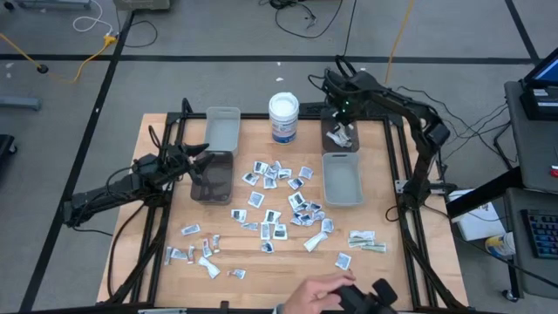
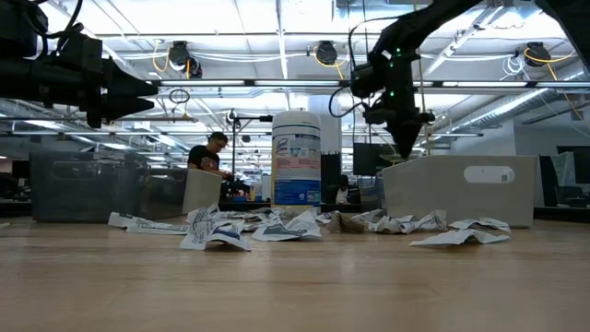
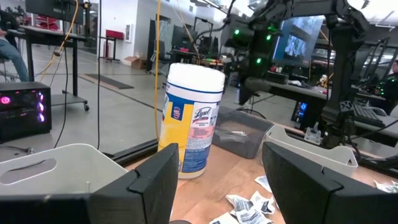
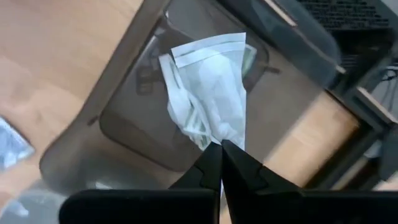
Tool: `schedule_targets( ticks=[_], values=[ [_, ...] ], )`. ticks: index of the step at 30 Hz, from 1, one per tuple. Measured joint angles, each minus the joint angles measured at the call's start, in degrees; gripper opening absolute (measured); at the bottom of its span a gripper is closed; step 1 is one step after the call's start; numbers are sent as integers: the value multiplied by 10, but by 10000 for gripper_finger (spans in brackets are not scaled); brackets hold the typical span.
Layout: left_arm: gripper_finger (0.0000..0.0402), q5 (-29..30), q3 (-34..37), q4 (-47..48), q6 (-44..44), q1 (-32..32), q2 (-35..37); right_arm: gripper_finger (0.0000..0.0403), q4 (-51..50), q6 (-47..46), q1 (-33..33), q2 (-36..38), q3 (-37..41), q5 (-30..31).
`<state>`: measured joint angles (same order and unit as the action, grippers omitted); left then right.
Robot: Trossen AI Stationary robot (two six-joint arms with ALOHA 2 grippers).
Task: Pick & Place First Aid Supplies
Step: Put the green bandage into the right black bin
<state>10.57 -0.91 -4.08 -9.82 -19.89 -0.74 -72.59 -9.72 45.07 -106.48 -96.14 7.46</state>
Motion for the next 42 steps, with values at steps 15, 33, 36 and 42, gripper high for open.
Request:
schedule_targets(
  ticks=[15,33,36,42],
  values=[
    [237,0,0,0,0,0,0,0,124,14,0,-22,129,0],
    [237,0,0,0,0,0,0,152,151,65,-1,3,129,-1],
    [237,0,0,0,0,0,0,174,152,84,-1,20,129,-2],
    [237,0,0,0,0,0,0,187,142,142,-9,66,129,-2]
  ],
)
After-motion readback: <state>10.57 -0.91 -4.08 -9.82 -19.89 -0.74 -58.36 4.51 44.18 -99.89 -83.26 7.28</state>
